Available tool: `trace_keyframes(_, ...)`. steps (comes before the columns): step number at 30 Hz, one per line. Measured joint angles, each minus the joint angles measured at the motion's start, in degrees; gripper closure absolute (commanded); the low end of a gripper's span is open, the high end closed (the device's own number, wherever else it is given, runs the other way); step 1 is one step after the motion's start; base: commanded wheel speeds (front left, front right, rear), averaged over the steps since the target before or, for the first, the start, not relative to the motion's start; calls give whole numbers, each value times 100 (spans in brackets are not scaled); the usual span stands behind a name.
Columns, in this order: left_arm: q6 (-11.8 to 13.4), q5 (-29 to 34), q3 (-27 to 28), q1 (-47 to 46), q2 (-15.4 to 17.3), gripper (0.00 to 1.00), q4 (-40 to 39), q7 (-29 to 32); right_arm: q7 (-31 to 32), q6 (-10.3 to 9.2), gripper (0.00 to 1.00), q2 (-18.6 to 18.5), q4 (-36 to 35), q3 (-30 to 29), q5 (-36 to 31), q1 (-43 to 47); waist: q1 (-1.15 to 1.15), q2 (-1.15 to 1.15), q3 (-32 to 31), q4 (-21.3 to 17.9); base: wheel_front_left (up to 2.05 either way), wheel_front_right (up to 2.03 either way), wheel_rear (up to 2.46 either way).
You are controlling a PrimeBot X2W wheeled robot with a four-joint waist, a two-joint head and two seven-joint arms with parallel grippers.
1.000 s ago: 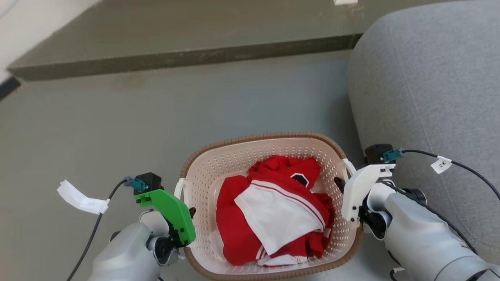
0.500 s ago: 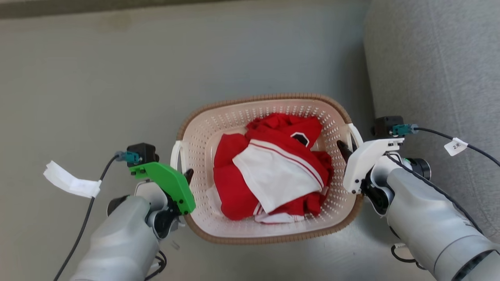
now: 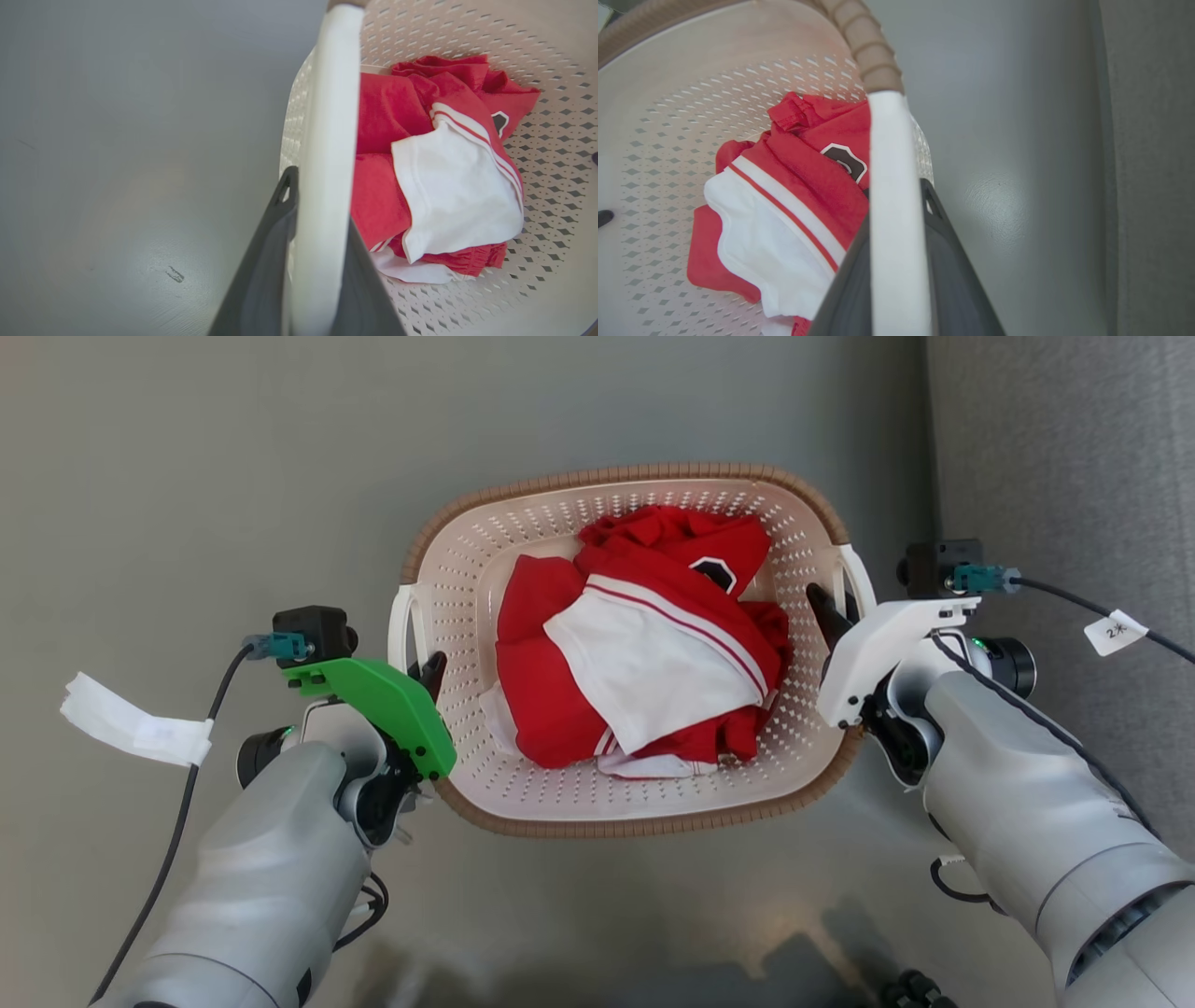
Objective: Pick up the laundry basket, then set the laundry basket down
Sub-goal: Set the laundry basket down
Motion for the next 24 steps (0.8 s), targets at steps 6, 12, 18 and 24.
trace_keyframes(6, 0, 8, -14, -121, -1, 100, -11, -91, -101, 1, 100, 5, 75, -7, -22, -114, 0, 0, 376, 12, 0, 0, 0)
trace_keyframes(12, 0, 67, -48, -308, 18, 100, -27, -290, -175, 3, 100, 19, 101, -118, -21, -311, -1, 0, 698, 28, 0, 0, 0)
trace_keyframes(18, 0, 102, -88, -345, 21, 100, -26, -448, -216, 2, 100, 38, 104, -130, -21, -410, -1, 0, 945, 26, 0, 0, 0)
trace_keyframes(24, 0, 102, -119, -387, 23, 100, -80, -647, -272, 1, 100, 54, 112, -267, -11, -475, -1, 0, 1200, 14, 0, 0, 0)
